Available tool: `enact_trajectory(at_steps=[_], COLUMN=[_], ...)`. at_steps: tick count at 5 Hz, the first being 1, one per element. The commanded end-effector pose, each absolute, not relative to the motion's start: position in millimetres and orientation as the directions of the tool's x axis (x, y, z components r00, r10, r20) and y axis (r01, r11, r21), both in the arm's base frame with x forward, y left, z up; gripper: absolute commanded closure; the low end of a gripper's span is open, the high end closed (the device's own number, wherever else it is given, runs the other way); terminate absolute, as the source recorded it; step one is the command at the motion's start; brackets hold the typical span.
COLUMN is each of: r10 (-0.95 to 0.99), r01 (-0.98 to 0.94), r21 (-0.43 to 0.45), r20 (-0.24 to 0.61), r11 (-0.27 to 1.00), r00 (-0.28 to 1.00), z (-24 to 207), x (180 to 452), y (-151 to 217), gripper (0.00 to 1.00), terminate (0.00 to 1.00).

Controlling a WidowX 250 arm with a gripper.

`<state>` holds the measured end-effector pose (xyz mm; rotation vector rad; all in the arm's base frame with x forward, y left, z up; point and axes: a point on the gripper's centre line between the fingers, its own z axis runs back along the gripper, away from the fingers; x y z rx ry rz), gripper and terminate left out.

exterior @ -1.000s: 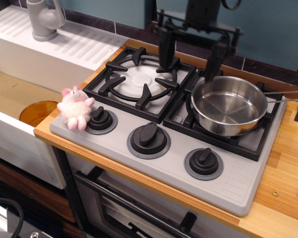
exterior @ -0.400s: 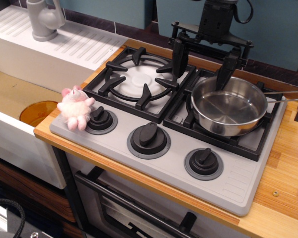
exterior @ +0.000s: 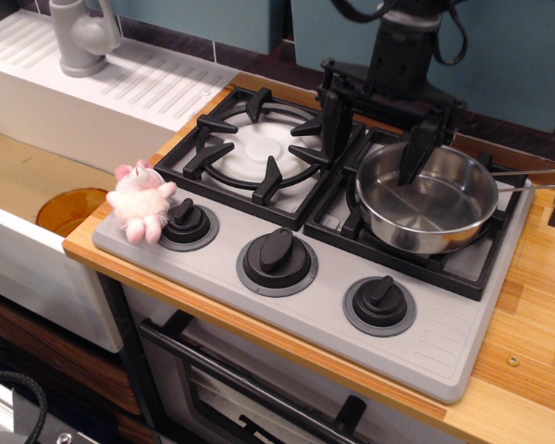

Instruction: End effector reaching pot or pan

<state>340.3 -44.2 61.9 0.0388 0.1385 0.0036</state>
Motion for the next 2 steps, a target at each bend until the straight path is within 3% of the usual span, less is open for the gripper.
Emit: enact_trajectory(at_steps=[1, 2], r10=[-0.043, -0.046], r01=[0.046, 0.049], r21=[0.028, 0.03], r20=[-0.089, -0.09], r11=[0.999, 0.998], r00=[0.995, 0.995], z=[54.8, 53.7], x=[341.6, 339.5], y=[-34.4, -33.6], gripper=[0.0, 0.0], terminate=[0.0, 1.0])
